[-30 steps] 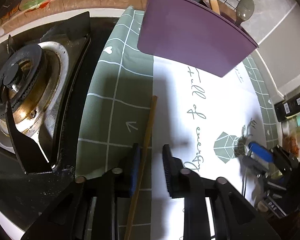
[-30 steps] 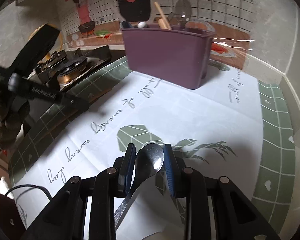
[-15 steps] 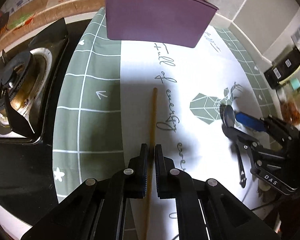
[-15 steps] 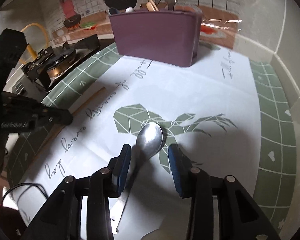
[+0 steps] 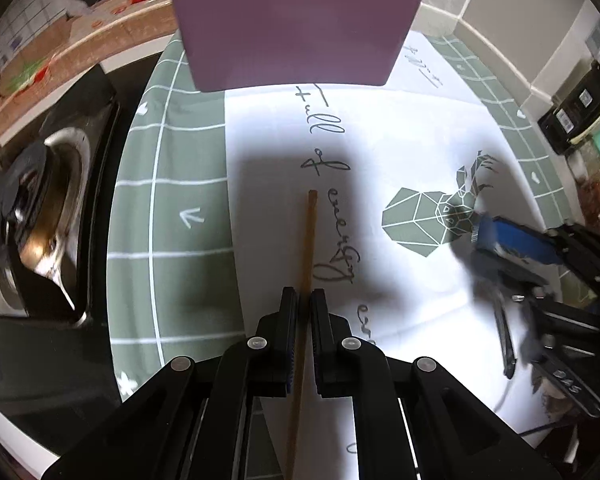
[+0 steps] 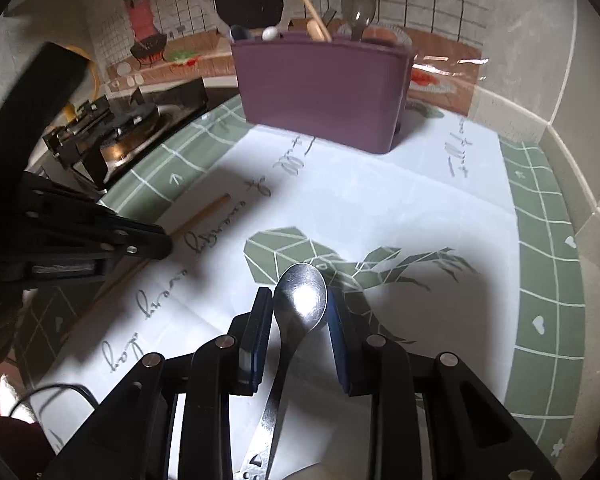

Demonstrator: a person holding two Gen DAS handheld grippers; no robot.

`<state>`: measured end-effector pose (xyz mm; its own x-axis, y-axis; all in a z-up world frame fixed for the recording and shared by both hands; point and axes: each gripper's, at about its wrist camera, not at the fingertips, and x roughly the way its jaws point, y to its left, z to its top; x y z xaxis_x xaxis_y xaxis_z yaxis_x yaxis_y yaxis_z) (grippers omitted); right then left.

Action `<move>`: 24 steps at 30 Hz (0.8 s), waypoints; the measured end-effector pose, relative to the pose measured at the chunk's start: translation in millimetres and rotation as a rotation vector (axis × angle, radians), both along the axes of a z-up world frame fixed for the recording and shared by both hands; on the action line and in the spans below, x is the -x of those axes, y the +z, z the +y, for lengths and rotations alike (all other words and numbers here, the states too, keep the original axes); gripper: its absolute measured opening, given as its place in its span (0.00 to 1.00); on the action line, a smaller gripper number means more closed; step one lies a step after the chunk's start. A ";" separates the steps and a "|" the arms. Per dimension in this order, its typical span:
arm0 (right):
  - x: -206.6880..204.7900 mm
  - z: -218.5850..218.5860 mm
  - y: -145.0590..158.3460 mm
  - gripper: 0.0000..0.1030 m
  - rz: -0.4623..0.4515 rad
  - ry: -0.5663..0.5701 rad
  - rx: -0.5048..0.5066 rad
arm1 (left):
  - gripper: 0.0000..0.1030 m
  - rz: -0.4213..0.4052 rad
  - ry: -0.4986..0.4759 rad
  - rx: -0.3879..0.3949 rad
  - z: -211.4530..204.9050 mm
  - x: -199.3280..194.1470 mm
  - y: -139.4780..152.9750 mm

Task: Organize utensils
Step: 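Grasp the wooden chopstick on the mat with the left tool while the right holds the spoon, then lift the chopstick with the left tool while the right tool carries the spoon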

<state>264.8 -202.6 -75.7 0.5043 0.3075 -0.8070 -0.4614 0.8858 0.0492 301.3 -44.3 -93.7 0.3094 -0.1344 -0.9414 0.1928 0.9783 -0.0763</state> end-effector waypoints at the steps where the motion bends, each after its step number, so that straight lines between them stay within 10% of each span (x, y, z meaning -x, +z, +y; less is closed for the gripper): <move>1: 0.9 -1.6 3.2 0.25 -0.008 -0.004 -0.004 | 0.08 0.006 -0.003 -0.005 -1.2 -1.6 -0.2; 19: 9.4 -24.2 35.3 0.25 -0.074 -0.049 -0.073 | 0.06 -0.069 0.141 0.275 20.7 25.7 28.6; 24: 10.6 -34.6 50.4 0.04 -0.100 -0.057 -0.099 | 0.06 -0.182 0.160 0.341 24.8 37.7 66.0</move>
